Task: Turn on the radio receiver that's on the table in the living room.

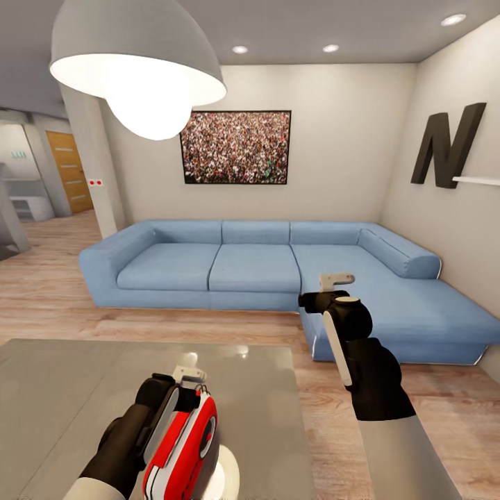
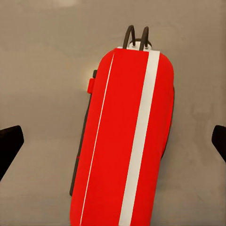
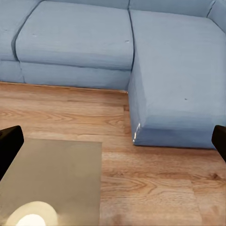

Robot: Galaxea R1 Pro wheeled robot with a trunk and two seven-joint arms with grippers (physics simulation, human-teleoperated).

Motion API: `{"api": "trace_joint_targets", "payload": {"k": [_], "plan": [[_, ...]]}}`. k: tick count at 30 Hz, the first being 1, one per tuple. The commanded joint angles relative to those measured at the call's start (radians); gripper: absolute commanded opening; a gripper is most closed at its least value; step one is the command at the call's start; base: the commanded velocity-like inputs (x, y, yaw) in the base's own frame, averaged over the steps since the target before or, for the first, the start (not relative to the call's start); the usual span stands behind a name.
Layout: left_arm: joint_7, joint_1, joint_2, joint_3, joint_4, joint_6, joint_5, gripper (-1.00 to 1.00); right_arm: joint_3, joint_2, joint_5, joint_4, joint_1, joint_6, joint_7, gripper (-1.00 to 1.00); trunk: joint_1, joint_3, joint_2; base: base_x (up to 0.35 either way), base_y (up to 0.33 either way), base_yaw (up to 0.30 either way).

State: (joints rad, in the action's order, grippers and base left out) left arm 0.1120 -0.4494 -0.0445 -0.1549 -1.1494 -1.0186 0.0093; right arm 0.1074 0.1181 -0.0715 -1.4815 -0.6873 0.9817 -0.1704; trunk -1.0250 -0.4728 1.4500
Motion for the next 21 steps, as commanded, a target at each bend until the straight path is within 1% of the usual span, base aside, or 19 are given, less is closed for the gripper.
{"api": "trace_joint_targets", "payload": {"k": [1, 21], "plan": [[0.0, 0.0, 0.0, 0.0, 0.0, 0.0, 0.0, 1.0, 0.0, 0.0, 0.0, 0.0, 0.0, 0.0, 0.0, 1.0, 0.0, -0.002, 0.0, 0.0, 0.0, 0.0], [0.0, 0.0, 0.0, 0.0, 0.002, 0.0, 0.0, 1.0, 0.0, 0.0, -0.001, 0.0, 0.0, 0.0, 0.0, 1.0, 0.0, -0.033, 0.0, 0.0, 0.0, 0.0]]}}
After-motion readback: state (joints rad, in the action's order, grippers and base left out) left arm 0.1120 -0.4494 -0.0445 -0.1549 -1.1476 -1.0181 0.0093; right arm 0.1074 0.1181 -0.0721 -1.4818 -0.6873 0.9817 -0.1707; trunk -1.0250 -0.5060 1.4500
